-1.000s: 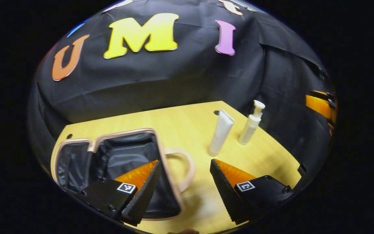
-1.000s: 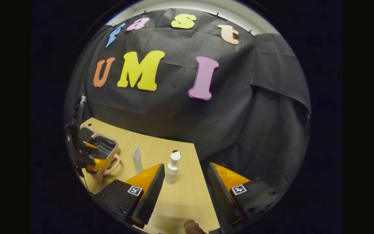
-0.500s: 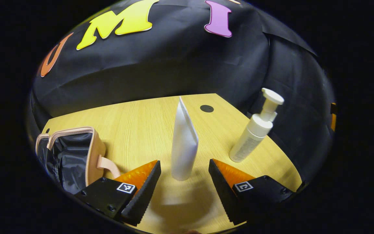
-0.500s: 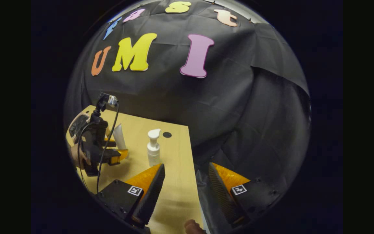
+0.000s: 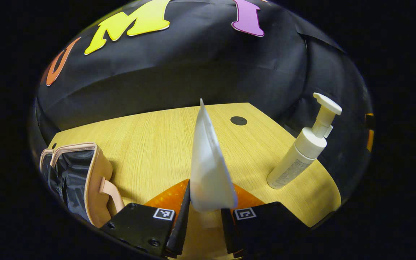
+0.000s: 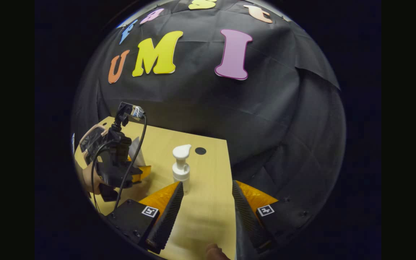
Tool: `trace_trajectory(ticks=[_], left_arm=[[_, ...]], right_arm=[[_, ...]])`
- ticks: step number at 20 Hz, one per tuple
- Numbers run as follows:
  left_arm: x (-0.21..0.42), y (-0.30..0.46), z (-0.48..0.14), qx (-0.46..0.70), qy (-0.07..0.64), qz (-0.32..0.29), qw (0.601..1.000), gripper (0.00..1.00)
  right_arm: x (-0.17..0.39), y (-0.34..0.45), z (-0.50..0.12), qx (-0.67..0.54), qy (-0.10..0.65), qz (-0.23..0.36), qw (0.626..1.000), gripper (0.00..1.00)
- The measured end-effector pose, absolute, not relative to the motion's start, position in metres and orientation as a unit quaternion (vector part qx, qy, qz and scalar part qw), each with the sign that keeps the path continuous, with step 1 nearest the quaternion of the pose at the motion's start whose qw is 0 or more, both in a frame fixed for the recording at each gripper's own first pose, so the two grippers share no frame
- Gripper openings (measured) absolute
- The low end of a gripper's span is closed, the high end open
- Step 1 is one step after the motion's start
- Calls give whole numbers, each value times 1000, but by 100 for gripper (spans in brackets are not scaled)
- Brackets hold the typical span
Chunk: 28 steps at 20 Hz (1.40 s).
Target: First open the suitcase, pack the skin care products into it, and then close the suitcase.
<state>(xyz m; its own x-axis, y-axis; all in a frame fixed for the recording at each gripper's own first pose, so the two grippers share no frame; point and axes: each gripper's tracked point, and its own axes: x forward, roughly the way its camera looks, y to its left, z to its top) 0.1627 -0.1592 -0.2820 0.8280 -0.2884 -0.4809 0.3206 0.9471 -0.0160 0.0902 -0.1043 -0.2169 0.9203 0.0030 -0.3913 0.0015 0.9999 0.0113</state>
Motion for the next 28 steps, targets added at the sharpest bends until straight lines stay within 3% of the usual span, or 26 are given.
trace_trajectory(ticks=[1, 2, 3, 4, 5, 6, 9, 17, 21, 24, 28], left_arm=[[158, -158, -282, 30, 252, -162, 954, 45], [153, -158, -283, 26, 260, -165, 951, 51], [146, -156, -280, 19, 263, -168, 950, 42], [133, -152, -269, 11, 261, -175, 949, 42], [124, -147, -261, 6, 262, -174, 949, 50], [116, -143, -252, 6, 259, -173, 950, 42], [89, -130, -221, 16, 241, -180, 954, 42], [33, -91, -188, -15, 240, -165, 957, 42], [20, -51, -177, -16, 241, -141, 960, 42], [18, -7, -170, -14, 239, -113, 964, 42], [20, 53, -164, -26, 247, -69, 966, 42]], right_arm=[[96, -99, -219, 9, 200, 5, 980, 81], [101, -92, -221, 14, 202, 13, 979, 81], [107, -84, -223, 20, 203, 21, 979, 81], [114, -76, -227, 34, 208, 31, 977, 80], [120, -69, -232, 58, 215, 37, 974, 81], [126, -67, -237, 70, 219, 36, 973, 82], [153, -55, -270, 87, 237, 42, 967, 81], [183, -55, -319, 97, 276, 6, 956, 82], [184, -46, -326, 95, 280, 9, 955, 72], [182, -42, -324, 92, 279, -2, 956, 51], [159, -31, -304, 85, 273, -6, 958, 49]])
